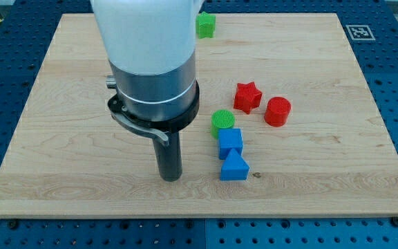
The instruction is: Move the blue triangle to top right
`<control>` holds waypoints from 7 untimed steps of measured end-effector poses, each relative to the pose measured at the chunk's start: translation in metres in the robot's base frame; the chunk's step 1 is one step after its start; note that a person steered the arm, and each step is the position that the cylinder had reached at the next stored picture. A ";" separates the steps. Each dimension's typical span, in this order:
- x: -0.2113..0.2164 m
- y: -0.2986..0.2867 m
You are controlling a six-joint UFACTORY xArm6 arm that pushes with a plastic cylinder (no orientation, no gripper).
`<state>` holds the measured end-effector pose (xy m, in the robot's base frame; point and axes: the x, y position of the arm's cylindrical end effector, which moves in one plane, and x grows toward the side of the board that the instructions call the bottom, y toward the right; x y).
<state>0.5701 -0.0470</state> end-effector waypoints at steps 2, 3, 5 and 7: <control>0.000 0.002; 0.000 0.002; -0.010 0.027; -0.010 0.068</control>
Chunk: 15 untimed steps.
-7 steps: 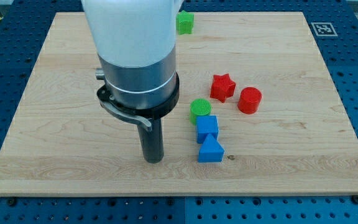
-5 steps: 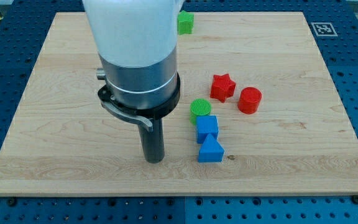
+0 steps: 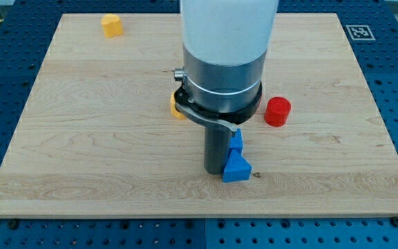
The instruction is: Move the blue triangle to top right
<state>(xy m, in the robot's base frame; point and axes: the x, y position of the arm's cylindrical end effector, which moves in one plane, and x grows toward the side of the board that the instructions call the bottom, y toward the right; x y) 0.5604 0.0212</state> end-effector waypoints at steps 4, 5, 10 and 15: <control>0.022 0.054; 0.022 0.079; 0.036 0.133; -0.012 0.177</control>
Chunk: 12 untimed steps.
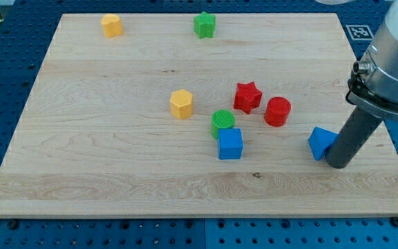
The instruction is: Move the blue triangle to top right
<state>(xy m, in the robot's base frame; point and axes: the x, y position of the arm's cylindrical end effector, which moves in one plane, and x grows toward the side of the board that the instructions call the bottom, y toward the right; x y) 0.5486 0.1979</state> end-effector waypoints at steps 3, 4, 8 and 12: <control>-0.059 -0.005; -0.088 0.009; -0.126 0.052; -0.153 0.008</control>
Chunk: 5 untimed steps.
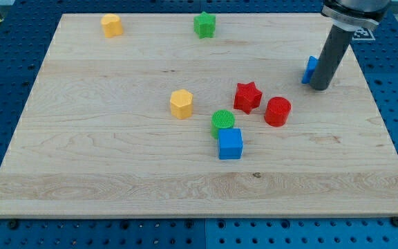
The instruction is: Move the blue triangle to top right
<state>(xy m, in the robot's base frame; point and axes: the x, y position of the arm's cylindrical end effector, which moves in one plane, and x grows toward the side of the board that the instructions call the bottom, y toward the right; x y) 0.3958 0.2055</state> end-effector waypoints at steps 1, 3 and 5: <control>-0.001 0.000; -0.017 -0.005; -0.044 -0.008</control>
<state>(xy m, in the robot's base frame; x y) 0.3516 0.1979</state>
